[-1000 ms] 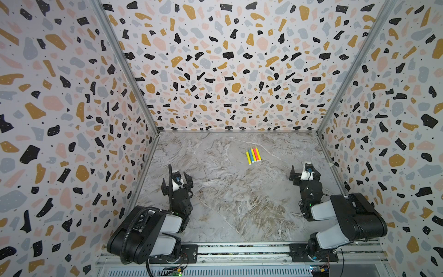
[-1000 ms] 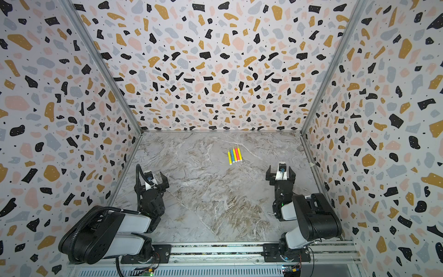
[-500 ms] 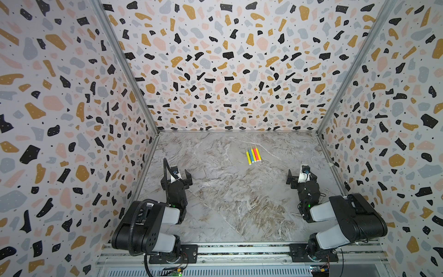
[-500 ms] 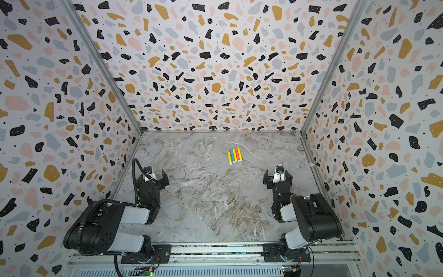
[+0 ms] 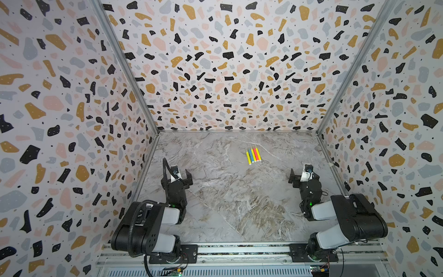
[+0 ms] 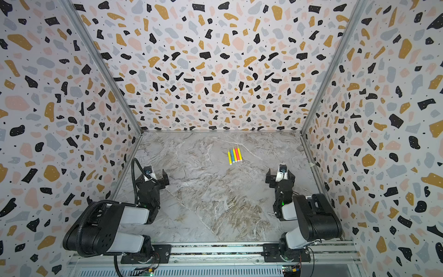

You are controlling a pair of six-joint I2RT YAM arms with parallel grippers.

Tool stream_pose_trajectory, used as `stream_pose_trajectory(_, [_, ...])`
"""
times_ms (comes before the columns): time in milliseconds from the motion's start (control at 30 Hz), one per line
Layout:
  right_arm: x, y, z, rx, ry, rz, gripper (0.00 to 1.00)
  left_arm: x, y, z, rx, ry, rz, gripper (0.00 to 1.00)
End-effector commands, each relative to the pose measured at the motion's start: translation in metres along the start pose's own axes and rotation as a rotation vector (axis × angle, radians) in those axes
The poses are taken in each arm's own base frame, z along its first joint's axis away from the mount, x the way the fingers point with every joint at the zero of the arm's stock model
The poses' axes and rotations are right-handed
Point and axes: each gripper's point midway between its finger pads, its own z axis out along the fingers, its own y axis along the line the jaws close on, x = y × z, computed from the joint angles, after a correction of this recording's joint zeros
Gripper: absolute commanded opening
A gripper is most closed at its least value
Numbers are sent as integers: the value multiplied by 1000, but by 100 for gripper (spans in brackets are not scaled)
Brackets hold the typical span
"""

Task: Insert the pens into the pen caps

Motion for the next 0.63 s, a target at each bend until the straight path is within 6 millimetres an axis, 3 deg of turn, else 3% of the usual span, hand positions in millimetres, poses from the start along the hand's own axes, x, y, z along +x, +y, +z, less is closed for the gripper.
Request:
stream_pose_trajectory(0, [-10, 1, 0, -4, -27, 18, 99, -14, 2, 0, -4, -50, -36, 99])
stream_pose_trajectory(600, [-10, 3, 1, -6, -25, 12, 99, -13, 1, 0, 2, -45, -32, 99])
